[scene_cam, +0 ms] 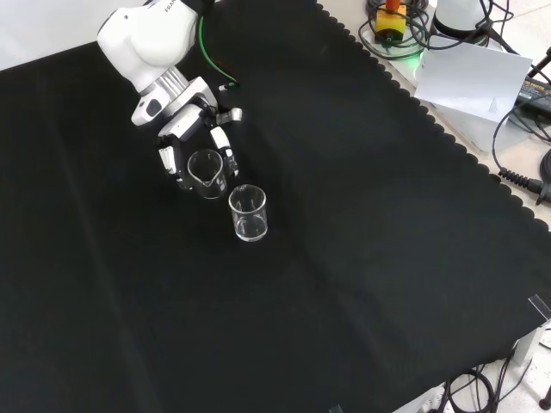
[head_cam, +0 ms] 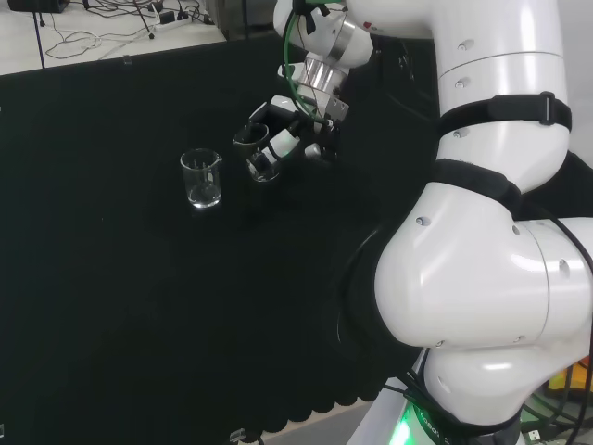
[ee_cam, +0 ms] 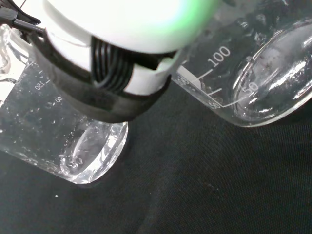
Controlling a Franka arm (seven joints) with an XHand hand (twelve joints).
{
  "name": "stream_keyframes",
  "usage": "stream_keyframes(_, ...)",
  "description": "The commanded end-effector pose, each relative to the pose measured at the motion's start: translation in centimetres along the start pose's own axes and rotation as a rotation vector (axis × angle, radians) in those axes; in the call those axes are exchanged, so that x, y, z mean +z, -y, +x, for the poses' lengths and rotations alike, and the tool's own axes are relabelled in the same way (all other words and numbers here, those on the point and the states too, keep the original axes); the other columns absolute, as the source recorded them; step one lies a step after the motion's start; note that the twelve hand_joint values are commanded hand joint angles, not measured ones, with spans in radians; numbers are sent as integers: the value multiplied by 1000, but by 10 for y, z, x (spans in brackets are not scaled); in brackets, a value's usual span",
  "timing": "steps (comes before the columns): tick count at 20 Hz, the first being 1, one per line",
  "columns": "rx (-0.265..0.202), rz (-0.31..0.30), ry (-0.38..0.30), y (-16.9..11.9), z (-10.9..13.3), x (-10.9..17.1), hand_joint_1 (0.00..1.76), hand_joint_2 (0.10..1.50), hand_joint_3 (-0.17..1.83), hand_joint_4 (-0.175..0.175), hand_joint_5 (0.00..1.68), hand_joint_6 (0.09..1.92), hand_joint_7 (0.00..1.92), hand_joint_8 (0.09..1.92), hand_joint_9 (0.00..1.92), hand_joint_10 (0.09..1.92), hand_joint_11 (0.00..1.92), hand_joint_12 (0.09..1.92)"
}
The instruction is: Place the beaker back on the table.
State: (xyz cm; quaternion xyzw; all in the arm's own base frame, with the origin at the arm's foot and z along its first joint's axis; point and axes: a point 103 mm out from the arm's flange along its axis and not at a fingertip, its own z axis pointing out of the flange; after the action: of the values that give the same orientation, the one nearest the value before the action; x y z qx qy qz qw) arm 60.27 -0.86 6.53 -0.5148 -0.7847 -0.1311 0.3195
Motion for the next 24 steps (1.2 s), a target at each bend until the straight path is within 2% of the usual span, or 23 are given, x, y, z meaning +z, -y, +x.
stream_keyframes(1,1,-6,-7,2,-2,2,1412,835,319,-175,1175,703,1195,775,1269,562,1090,903)
stream_keyframes(8,12,-2,5,7,-7,5,1410,881,230,-175,1172,695,1196,767,1258,551,1084,912)
stream_keyframes(10,12,-3,7,9,-8,6,1404,956,110,-175,1132,747,1157,819,1211,610,1053,943)
stream_keyframes(14,6,-4,26,13,-9,6,1294,1030,22,-175,1102,798,1146,780,1222,558,957,1031)
stream_keyframes(17,-2,8,41,17,-10,6,1181,1026,15,-85,1137,756,1132,720,1179,511,837,1112)
stream_keyframes(19,-7,18,52,19,-10,7,1176,976,-81,-42,970,822,1062,702,1096,489,691,1193)
stream_keyframes(21,-10,31,59,21,-9,7,1146,932,-151,-47,765,865,920,715,961,492,517,1276)
stream_keyframes(24,-12,43,75,22,-7,8,1092,884,-173,-66,498,799,723,764,781,559,295,1364)
